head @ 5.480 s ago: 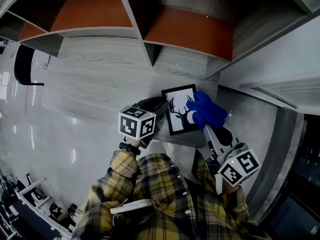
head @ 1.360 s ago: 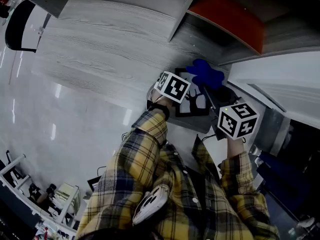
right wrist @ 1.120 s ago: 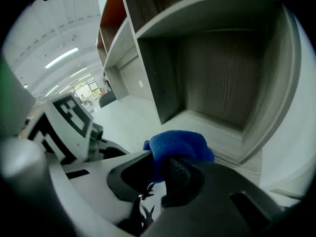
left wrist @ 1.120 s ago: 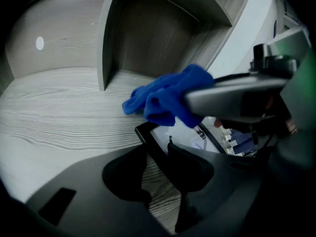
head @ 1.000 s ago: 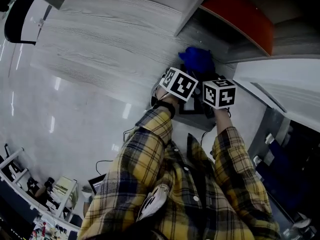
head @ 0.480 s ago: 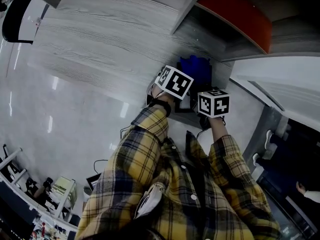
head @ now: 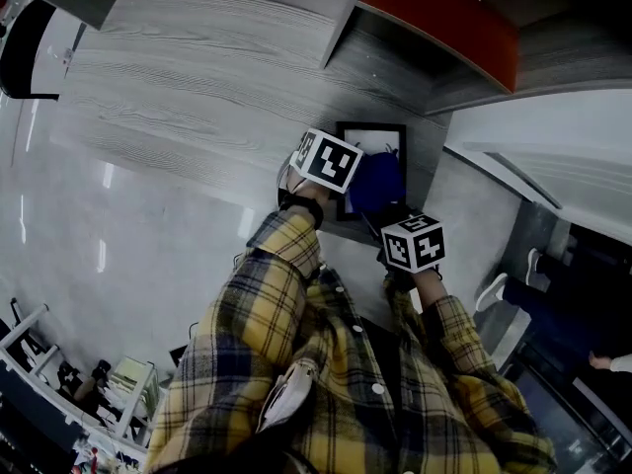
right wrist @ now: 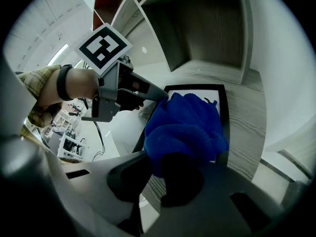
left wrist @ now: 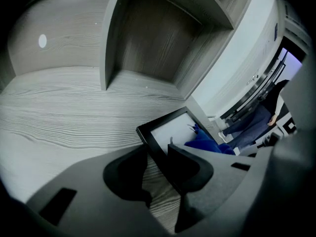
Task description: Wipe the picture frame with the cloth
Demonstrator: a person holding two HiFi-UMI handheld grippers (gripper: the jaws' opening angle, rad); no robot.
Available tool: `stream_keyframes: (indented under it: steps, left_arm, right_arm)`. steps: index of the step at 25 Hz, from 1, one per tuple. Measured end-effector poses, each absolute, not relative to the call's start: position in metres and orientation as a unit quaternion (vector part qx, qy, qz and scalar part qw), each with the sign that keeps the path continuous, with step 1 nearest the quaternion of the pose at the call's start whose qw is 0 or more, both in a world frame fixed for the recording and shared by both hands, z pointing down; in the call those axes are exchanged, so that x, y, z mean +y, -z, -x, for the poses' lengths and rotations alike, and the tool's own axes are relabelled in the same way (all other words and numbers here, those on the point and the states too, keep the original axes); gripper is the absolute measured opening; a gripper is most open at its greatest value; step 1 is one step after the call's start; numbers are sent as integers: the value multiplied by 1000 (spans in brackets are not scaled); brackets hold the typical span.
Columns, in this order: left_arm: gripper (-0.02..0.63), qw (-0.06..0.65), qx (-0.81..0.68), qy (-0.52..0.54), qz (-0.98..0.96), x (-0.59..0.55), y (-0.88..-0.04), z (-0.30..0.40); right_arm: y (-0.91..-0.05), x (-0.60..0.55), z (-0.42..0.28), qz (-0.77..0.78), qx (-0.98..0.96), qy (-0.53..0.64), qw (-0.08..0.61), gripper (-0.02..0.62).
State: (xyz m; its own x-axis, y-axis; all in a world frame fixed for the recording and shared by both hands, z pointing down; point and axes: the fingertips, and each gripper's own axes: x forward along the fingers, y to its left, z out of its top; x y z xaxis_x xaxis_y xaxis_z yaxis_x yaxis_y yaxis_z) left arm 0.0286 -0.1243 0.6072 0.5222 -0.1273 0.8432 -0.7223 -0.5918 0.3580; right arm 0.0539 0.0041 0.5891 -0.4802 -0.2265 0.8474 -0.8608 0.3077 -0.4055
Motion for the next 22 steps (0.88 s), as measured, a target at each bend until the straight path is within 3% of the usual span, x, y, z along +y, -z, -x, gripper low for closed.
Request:
stream_keyframes:
  steps: [6, 10, 17, 22]
  left_arm:
    - [137, 367, -270, -409, -791, -124, -607, -27]
    - [135, 369, -271, -404, -792, -124, -607, -29]
    - [127, 378, -272, -390, -794, -125, -608, -29]
    - [126, 381, -267, -383, -798, -125, -609, -30]
  right_arm:
    - [-585, 30, -52, -339, -728, -472, 365, 51]
    - [-572, 27, -57, -345, -734, -476, 341, 51]
    - [-502, -83, -74, -429, -775, -396, 243, 51]
    - [-510, -145, -56, -431, -791, -358, 248, 51]
